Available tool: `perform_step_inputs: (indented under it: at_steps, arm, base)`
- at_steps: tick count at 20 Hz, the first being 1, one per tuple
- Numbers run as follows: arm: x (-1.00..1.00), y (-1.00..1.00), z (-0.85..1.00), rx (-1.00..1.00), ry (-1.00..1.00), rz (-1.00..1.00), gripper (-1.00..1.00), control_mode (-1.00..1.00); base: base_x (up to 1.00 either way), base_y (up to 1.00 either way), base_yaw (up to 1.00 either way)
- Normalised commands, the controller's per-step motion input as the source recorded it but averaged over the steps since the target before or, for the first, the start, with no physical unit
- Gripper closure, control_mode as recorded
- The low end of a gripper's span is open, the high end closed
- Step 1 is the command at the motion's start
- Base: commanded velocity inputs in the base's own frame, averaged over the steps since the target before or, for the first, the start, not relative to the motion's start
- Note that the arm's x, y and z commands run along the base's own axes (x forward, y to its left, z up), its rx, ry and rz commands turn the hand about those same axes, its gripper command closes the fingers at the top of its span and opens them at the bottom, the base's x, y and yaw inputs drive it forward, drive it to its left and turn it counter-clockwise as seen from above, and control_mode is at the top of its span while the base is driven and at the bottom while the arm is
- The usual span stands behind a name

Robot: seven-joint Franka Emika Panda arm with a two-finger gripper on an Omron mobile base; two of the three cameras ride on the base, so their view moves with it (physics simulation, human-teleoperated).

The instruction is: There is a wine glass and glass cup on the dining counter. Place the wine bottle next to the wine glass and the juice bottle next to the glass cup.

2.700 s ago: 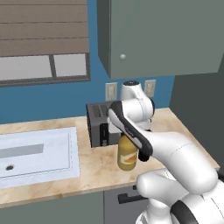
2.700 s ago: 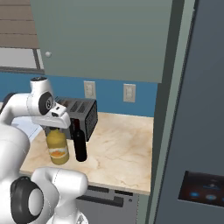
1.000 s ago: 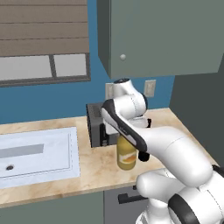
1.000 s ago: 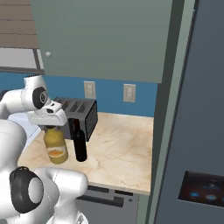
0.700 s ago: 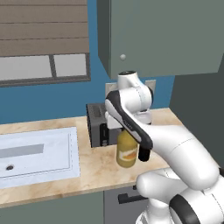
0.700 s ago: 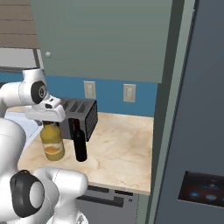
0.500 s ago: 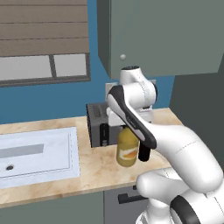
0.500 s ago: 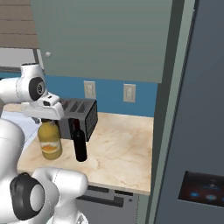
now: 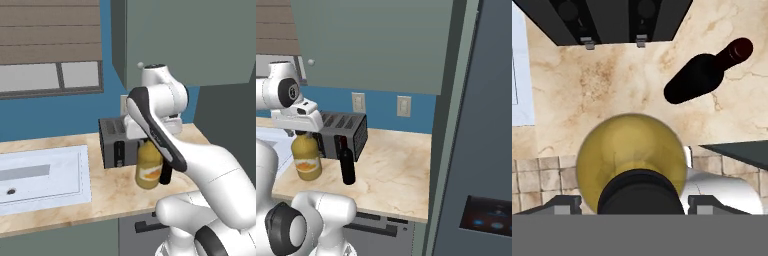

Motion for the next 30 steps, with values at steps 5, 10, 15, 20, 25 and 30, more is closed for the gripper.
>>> perform_step_inputs:
  at_steps: [5,10,15,20,25,30]
  arm:
    - [-0.24,0.00,0.31,0.00,0.00,0.00,1.00,-1.00]
    - [-0.25,0.00,0.21,0.00,0.00,0.00,1.00,-1.00]
    - [-0.14,0.00,0.01,0.00,0.00,0.01,1.00,-1.00]
    - [0.00,0.00,0.00,0.00,0.00,0.00,1.00,-1.00]
    - [0.00,0.00,0.00,0.00,0.00,0.00,1.00,1.00]
    - [0.00,0.00,0.00,0.00,0.00,0.00,1.00,1.00]
  base:
    - [0.00,0.00,0.00]
    - [0.00,0.00,0.00]
    - [0.00,0.00,0.00]
    - [0.00,0.00,0.00]
    - [-0.01,0.00,0.00]
    - [-0.39,0.02,0.00]
